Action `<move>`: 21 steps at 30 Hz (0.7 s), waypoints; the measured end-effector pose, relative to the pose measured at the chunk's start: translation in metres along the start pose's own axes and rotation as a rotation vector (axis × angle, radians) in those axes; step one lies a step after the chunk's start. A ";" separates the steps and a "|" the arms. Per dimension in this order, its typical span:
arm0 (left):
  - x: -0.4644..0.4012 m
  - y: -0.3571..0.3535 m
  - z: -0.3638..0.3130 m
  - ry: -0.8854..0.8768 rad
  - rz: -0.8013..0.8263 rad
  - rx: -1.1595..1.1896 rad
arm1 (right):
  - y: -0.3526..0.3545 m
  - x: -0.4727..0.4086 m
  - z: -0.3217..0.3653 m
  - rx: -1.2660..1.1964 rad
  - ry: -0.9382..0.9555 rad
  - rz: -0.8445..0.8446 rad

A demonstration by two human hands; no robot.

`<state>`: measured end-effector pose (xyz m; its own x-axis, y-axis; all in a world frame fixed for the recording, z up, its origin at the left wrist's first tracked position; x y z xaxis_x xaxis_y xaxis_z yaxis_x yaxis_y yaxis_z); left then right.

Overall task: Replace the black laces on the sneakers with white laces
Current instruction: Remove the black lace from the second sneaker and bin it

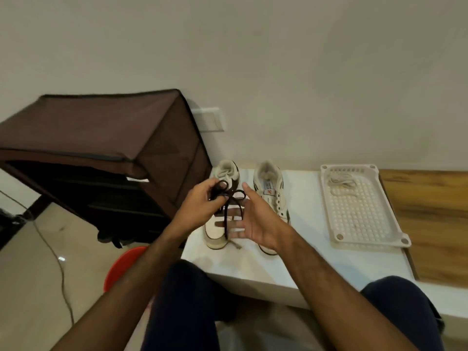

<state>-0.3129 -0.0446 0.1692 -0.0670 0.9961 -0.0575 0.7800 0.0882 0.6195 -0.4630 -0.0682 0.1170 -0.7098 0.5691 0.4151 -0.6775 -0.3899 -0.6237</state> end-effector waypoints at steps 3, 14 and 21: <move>0.007 0.033 -0.023 -0.111 -0.028 -0.203 | -0.045 0.004 0.010 -0.147 -0.039 0.124; 0.086 0.205 -0.005 -0.048 -0.165 0.241 | -0.211 -0.033 0.033 -0.138 0.076 0.190; 0.141 0.189 0.062 0.044 -0.051 0.413 | -0.337 -0.060 0.036 -0.035 0.156 0.407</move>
<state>-0.1360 0.1127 0.2293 -0.1319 0.9904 -0.0406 0.9583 0.1379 0.2504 -0.1989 0.0031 0.3257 -0.8783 0.4774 0.0273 -0.3392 -0.5818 -0.7393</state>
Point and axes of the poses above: each hand's wrist, its own x-axis away from the middle knuckle, its own y-axis out of the back of the hand, z = x × y, the point moved 3 cm from there along -x, towards the middle knuckle, and after that the axes turned 4 degrees about -x, right-handed, at the moved point
